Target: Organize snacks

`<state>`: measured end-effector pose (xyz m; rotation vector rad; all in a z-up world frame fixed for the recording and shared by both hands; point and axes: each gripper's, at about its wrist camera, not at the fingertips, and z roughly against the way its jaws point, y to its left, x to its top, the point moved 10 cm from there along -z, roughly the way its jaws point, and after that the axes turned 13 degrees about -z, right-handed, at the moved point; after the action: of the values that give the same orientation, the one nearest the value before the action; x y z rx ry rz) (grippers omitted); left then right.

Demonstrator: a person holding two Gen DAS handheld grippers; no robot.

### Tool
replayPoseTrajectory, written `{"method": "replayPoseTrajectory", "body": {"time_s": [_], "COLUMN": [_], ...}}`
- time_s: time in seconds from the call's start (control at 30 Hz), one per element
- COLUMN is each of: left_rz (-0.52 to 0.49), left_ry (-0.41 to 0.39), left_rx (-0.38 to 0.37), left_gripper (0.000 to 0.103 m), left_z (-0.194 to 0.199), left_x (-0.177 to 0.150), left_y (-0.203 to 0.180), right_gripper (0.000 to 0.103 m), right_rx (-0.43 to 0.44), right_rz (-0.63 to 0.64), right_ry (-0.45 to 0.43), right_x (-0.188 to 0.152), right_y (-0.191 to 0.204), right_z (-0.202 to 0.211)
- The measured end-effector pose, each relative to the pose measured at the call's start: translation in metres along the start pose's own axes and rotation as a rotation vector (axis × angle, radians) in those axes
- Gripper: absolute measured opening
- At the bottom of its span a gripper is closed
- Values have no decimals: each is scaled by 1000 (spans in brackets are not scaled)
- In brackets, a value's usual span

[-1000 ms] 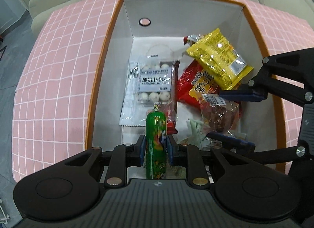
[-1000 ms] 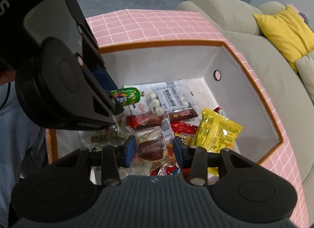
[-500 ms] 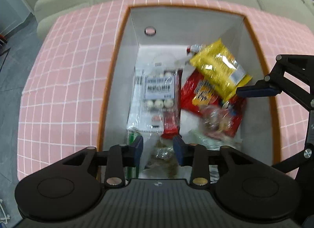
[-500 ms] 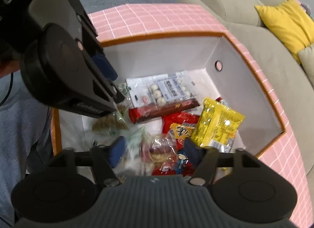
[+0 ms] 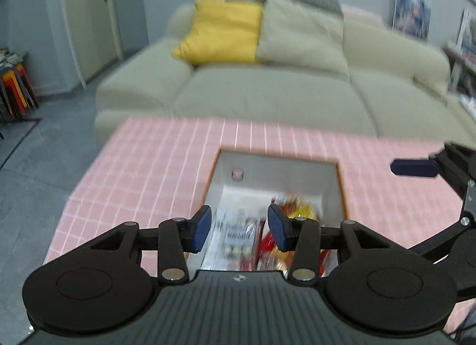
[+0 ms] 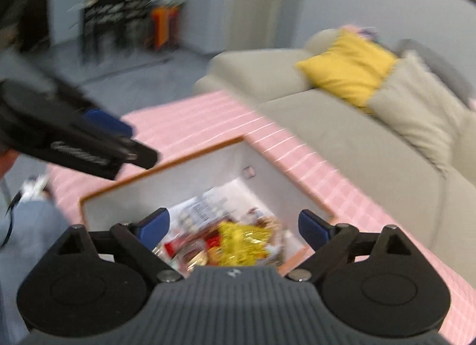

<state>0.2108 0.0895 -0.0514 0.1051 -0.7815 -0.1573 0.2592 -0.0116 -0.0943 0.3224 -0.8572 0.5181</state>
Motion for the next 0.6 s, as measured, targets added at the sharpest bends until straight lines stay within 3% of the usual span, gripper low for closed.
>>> {"method": "replayPoseTrajectory", "body": {"time_s": [0.17, 0.3, 0.37, 0.5, 0.6], "left_rz": [32, 18, 3, -34, -43], "left_ry": [-110, -162, -186, -233, -262], "left_rx": [67, 150, 172, 214, 211], "left_gripper": [52, 69, 70, 86, 90], "left_z": [36, 62, 72, 86, 90], "left_x": [11, 10, 6, -6, -14], "left_y": [2, 1, -3, -10, -19], "right_gripper": [95, 96, 96, 98, 99], "right_rx": [-76, -55, -53, -104, -151], "right_rz": [-56, -159, -213, -256, -285], "right_ry": [-106, -160, -184, -216, -249], "right_x": [11, 14, 11, -3, -20], "right_y": [-5, -5, -4, 2, 5], "right_z": [42, 77, 95, 122, 134]}}
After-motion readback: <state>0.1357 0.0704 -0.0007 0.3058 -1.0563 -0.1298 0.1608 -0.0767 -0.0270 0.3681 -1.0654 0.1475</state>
